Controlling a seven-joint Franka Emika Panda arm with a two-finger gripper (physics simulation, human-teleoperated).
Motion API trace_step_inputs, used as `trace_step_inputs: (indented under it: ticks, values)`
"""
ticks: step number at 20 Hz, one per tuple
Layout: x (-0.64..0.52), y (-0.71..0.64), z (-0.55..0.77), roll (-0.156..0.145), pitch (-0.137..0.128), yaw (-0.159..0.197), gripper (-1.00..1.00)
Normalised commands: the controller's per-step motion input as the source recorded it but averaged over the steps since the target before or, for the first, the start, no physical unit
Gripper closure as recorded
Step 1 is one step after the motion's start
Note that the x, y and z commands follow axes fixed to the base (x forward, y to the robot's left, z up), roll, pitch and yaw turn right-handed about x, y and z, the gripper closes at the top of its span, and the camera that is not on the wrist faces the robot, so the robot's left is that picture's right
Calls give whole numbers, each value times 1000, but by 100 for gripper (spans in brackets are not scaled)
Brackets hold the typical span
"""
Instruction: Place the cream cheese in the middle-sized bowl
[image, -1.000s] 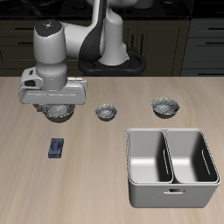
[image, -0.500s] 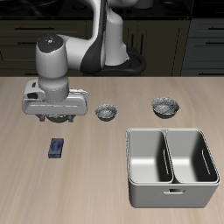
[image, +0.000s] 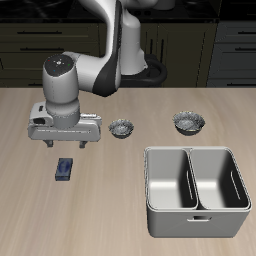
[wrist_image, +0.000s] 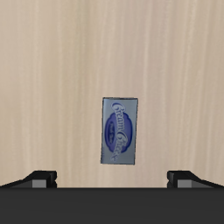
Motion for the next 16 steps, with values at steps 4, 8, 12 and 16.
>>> trace_step_inputs:
  ticks: [4,8,12,16]
  values:
    - [-26,-76,-121,-14,18,-14,-100]
    - [-17,-138,-81,-24,1,-2,-100]
    - [6,-38,-110,-6,2,12,-100]
    - [40,-7,-193,-8,21,-4,-100]
